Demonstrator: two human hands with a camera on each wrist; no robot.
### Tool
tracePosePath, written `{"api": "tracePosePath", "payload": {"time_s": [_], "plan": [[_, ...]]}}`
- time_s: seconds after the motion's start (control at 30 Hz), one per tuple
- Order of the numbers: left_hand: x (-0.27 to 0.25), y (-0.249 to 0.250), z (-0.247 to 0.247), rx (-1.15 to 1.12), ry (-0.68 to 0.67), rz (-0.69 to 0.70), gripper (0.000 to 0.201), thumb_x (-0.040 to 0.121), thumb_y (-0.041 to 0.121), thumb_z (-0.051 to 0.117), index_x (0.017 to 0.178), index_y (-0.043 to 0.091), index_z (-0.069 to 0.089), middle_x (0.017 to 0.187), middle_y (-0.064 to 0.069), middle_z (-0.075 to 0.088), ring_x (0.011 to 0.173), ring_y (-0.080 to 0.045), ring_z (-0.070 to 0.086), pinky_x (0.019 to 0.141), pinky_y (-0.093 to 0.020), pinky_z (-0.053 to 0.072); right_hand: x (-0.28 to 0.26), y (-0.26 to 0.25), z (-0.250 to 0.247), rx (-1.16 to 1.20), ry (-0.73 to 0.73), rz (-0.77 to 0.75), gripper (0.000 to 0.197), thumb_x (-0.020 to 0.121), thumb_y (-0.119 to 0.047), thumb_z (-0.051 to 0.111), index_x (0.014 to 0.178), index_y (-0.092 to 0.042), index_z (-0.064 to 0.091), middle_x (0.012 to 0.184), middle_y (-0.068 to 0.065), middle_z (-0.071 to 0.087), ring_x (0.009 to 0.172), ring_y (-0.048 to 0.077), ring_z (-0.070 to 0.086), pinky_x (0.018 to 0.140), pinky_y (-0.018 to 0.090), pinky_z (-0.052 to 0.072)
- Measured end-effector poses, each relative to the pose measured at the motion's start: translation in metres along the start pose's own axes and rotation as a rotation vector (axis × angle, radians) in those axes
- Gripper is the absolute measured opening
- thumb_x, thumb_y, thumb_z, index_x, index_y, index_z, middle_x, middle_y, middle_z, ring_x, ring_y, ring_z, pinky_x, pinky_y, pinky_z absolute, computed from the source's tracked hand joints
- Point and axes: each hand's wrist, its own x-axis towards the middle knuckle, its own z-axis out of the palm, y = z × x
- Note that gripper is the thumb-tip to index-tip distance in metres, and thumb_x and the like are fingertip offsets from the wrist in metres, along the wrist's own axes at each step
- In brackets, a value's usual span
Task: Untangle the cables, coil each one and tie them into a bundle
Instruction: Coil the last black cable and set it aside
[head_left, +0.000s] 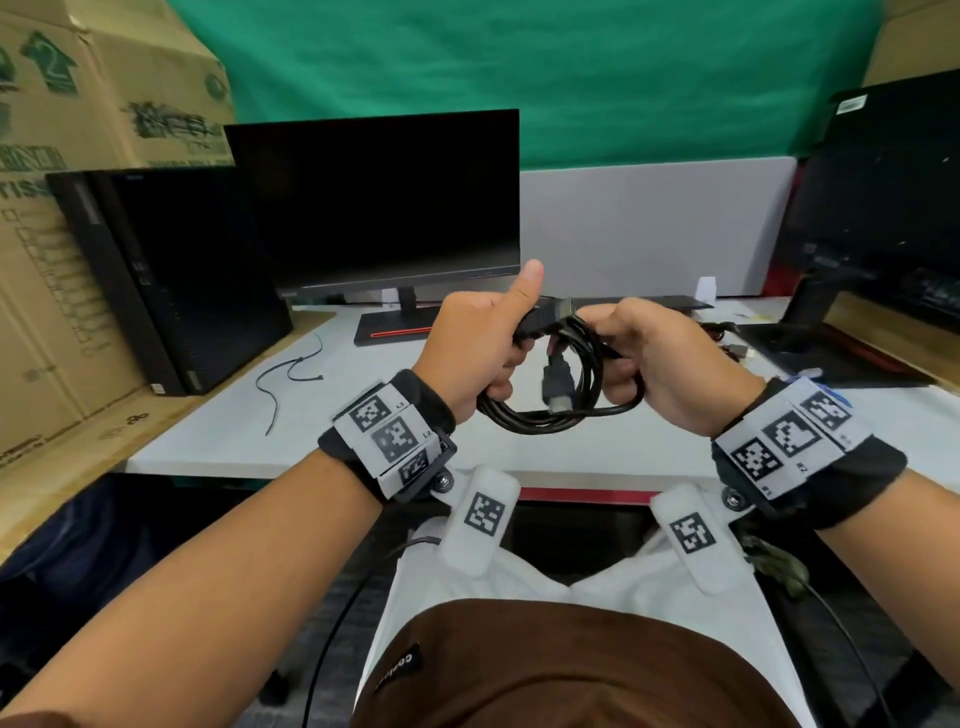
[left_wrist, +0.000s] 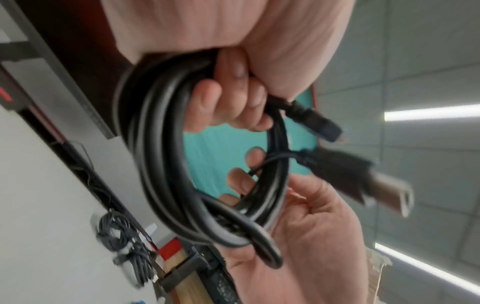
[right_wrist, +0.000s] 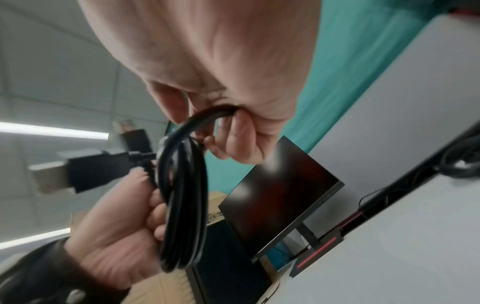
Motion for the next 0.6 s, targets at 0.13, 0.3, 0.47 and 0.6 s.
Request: {"api": "tracePosePath", "payload": {"time_s": [0.13,0.3,0.47,0.6], "plan": [[-0.001,0.000,0.005,-0.011,0.052,-0.039,0.052,0.097,0.052,0.055,0.071,0.007,0.059,0.045,0.003,0.043,0.038,-0.015,0.031,0.038,-0.020,0.025,0.000,0.004,0.012,-0.267,0.097,-0.071,0.032,0.064,-0.017,0.057,0.094,-0.006,0.054,0.075,0.001,0.043,0.064,0.014,0.038,0.056,0.028,0.034],[-0.005,-0.005,0.012,-0.018,0.021,-0.155,0.037,0.102,0.039,0.052,0.097,0.004,0.061,0.069,-0.013,0.054,0.047,-0.016,0.044,0.046,-0.023,0.036,-0.004,0.027,0.024,-0.509,0.287,-0.355,0.050,0.080,-0.025,0.075,0.115,-0.021,0.039,0.071,-0.005,0.049,0.054,0.005,0.041,0.054,0.018,0.038],[-0.004,0.004,0.007,-0.122,-0.014,-0.269,0.018,0.104,0.026,0.050,0.092,0.012,0.050,0.049,-0.001,0.045,0.030,-0.010,0.037,0.044,-0.019,0.024,-0.003,0.028,0.020,-0.645,0.289,-0.453,0.055,0.083,-0.041,0.063,0.133,-0.037,0.042,0.100,-0.007,0.065,0.071,0.014,0.062,0.070,0.032,0.052],[-0.004,0.007,0.005,-0.194,-0.062,-0.323,0.028,0.104,0.020,0.049,0.124,0.000,0.053,0.064,-0.004,0.042,0.038,-0.009,0.030,0.040,-0.015,0.022,-0.002,0.029,0.018,-0.791,0.315,-0.485,0.039,0.083,-0.044,0.049,0.122,-0.043,0.054,0.105,-0.007,0.064,0.091,0.017,0.060,0.083,0.037,0.051]]}}
